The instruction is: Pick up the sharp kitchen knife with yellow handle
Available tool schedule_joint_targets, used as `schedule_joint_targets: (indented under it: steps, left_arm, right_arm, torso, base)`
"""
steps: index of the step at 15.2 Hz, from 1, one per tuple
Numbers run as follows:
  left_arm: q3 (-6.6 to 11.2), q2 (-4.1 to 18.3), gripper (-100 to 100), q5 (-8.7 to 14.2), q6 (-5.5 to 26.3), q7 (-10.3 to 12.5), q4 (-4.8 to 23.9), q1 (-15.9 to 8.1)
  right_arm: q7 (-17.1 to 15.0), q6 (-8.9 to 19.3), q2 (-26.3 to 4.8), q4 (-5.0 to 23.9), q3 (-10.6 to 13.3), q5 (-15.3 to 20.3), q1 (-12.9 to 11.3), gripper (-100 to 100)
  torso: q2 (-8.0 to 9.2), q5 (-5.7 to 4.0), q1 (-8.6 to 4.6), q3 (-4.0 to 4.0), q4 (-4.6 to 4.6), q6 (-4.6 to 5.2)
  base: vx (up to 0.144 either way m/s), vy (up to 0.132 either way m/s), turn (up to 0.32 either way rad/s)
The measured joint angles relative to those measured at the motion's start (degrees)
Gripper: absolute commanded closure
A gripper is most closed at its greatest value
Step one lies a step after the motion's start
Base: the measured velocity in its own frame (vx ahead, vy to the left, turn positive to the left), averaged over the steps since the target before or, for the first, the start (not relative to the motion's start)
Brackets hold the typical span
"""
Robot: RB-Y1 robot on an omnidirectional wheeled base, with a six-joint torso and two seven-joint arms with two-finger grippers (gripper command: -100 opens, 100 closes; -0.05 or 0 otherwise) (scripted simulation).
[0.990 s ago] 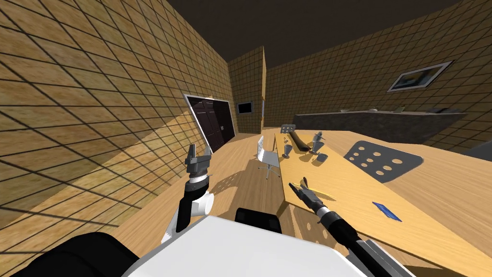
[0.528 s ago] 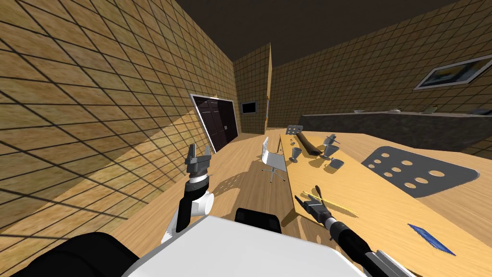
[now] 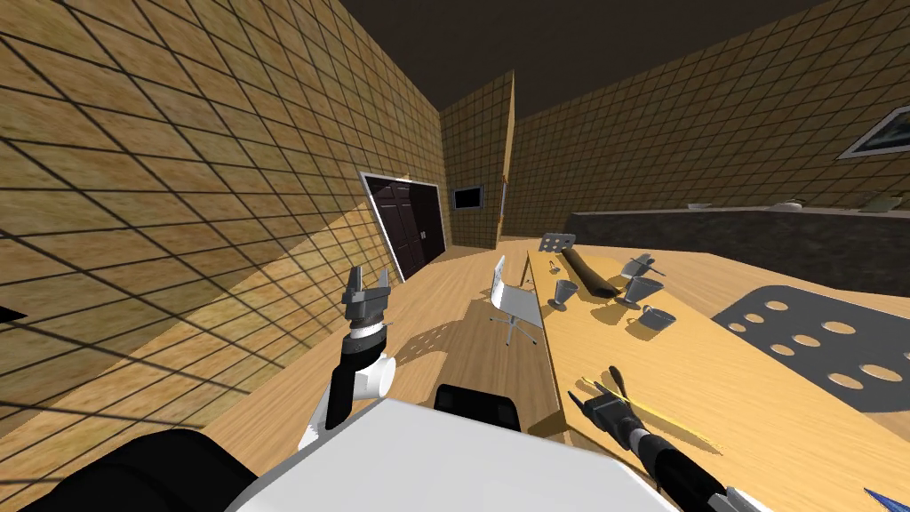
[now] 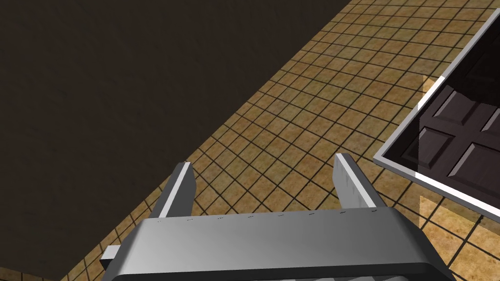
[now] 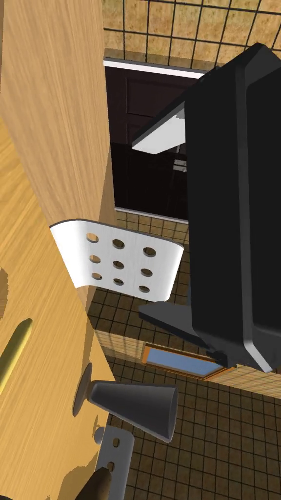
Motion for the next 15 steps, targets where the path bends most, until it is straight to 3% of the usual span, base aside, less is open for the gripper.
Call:
schedule_joint_targets:
  steps: [9,12,15]
  left_arm:
    - [0.0,0.0,0,0.0,0.0,0.0,0.0,0.0]
    - [0.0,0.0,0,0.0,0.0,0.0,0.0,0.0]
    - [0.0,0.0,0,0.0,0.0,0.0,0.0,0.0]
  right_arm:
    - [8.2,6.7,-6.3,6.7,5.3,5.0,-0.4,-100]
    - [10.9,8.0,-6.8,9.6,6.4,7.0,-0.7,-100]
    - [13.1,10.3,-8.6,10.3,8.0,8.4,-0.1,-100]
  torso:
    - [0.07,-0.03,-0.15,0.04,0.02,0.0]
    - [0.08,-0.04,-0.17,0.05,0.02,0.01]
    - [0.12,-0.03,-0.13,0.07,0.03,0.01]
  base:
    - [0.086,-0.019,0.077]
    - [0.072,-0.032,0.062]
    - [0.069,-0.031,0.06]
